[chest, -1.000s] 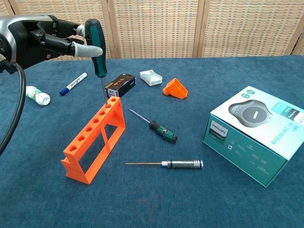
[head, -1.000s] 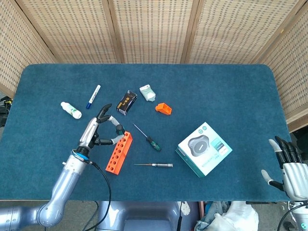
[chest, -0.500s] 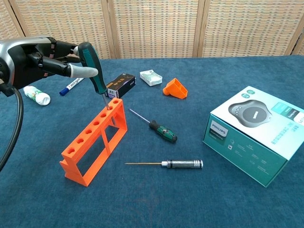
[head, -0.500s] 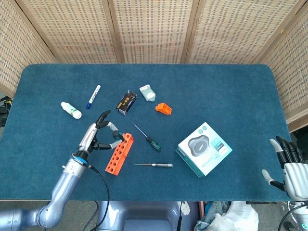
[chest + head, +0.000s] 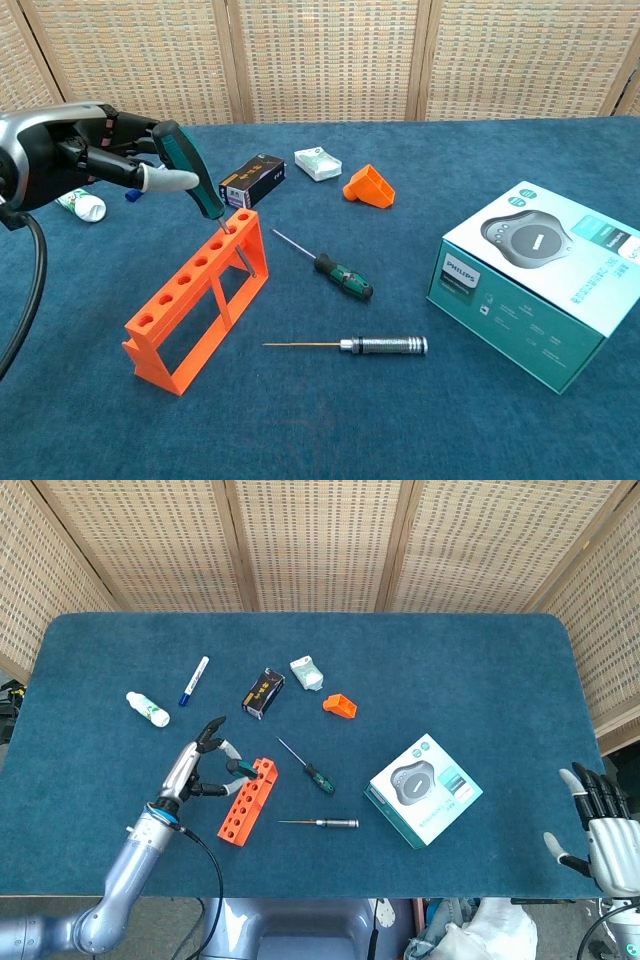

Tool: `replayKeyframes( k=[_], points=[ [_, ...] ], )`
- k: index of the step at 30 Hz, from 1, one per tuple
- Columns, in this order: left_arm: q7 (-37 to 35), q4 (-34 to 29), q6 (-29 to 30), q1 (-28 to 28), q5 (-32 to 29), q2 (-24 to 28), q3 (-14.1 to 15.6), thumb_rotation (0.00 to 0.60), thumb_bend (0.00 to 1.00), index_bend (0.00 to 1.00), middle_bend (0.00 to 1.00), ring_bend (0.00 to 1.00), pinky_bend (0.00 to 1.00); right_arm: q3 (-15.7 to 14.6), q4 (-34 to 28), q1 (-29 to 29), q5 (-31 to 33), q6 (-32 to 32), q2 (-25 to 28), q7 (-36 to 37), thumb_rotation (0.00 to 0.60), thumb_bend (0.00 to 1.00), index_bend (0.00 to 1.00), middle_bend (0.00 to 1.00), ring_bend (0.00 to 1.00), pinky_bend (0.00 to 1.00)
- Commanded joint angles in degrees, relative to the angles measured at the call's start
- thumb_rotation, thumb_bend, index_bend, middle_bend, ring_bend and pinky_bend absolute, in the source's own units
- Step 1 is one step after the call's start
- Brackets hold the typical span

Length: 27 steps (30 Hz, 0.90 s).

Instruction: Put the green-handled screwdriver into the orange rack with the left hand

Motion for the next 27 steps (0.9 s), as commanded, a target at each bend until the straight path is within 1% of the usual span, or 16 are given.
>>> replayKeyframes(
  k=[1,8,23,27],
  points=[
    [-0.4,0.7,-0.4,0.0,0.2,-0.6,0.1,0.6,0.3,0.61,0.05,0.0,0.0,0.0,0.0,0.0,0.0,0.0,0.0,0.0,0.6,0.26,0.0,0.0,0.0,0.0],
    [-0.3,2.0,-0.6,0.0,-0.1,-1.6,0.3,0.6,0.3,0.61,0.05,0.0,0.0,0.1,0.1,0.0,0.1,0.1,0.1,0.4,0.6,0.26,0.0,0.0,0.0,0.0],
    [-0.7,3.4,-2.3,0.1,-0.8,-1.9,0.3,0.6,0.3,0.61,0.05,0.0,0.0,0.2,0.2,-0.1,0.1,0.2,0.1,0.5,0.6,0.26,0.0,0.0,0.0,0.0],
    [-0.9,3.6,-2.7,0.1,-0.6,-1.9,0.3,0.6,0.3,0.59,0.05,0.0,0.0,0.2,0.2,-0.1,0.2,0.2,0.1,0.6,0.6,0.26,0.0,0.0,0.0,0.0]
  ],
)
